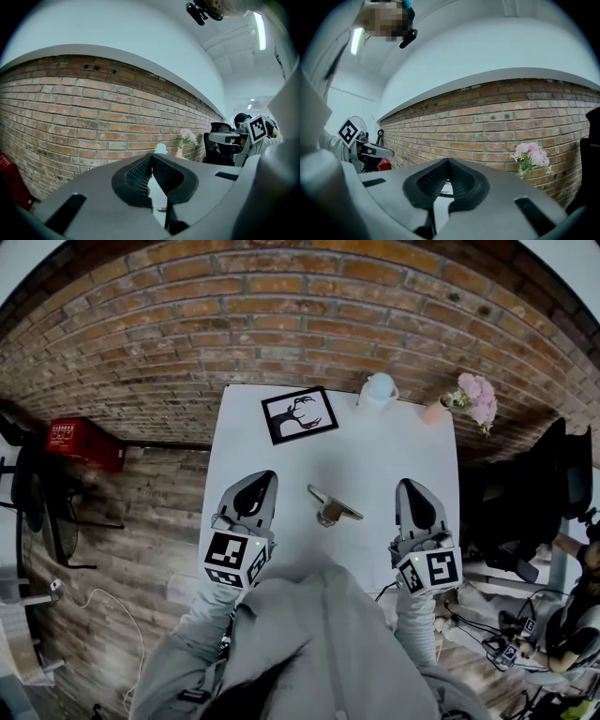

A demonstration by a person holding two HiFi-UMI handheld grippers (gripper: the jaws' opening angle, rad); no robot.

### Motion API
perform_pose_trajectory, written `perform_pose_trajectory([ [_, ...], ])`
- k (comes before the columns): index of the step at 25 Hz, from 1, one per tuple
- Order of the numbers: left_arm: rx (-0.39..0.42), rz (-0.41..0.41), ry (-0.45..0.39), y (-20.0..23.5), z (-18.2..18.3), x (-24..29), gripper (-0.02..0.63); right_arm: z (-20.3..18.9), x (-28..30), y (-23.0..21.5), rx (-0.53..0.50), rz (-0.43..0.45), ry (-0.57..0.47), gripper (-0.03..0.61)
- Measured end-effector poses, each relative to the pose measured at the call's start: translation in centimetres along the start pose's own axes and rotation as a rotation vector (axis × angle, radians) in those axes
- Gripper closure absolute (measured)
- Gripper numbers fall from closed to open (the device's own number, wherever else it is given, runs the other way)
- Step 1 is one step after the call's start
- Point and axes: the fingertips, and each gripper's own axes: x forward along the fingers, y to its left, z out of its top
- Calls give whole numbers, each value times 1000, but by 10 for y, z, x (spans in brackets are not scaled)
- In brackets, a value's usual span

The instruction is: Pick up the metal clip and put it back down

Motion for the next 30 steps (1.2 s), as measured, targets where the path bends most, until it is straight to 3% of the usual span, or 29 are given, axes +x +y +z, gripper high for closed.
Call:
perform_pose_trajectory([
  [30,7,-6,13,13,-5,2,588,-9,6,4,-21,-10,39,555],
])
